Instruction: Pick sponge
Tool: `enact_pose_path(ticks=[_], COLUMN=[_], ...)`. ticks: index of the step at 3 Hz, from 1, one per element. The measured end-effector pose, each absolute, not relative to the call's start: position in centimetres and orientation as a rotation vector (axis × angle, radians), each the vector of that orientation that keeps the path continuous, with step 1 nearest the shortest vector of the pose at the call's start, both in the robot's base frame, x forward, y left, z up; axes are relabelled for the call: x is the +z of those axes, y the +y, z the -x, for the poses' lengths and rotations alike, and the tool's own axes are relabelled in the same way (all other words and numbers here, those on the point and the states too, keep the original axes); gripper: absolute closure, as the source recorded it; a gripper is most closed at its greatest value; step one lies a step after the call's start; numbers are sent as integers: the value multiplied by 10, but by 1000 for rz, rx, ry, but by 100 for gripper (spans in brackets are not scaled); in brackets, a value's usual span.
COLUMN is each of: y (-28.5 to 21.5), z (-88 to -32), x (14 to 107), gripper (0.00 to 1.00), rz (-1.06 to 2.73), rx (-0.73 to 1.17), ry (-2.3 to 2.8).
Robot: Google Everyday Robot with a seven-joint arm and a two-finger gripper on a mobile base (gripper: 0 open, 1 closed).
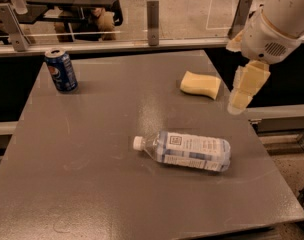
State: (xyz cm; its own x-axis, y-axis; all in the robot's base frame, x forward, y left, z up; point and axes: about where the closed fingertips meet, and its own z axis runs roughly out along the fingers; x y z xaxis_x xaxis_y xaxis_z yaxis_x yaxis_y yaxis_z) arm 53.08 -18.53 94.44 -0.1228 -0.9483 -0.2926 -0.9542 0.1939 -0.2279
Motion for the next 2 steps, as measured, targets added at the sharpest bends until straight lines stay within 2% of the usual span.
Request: enact_pose_path(ticks=[2], y=[-172], z=[-599], x=[904], gripper=[0], rz=[1821], rx=[139], ry=[2086])
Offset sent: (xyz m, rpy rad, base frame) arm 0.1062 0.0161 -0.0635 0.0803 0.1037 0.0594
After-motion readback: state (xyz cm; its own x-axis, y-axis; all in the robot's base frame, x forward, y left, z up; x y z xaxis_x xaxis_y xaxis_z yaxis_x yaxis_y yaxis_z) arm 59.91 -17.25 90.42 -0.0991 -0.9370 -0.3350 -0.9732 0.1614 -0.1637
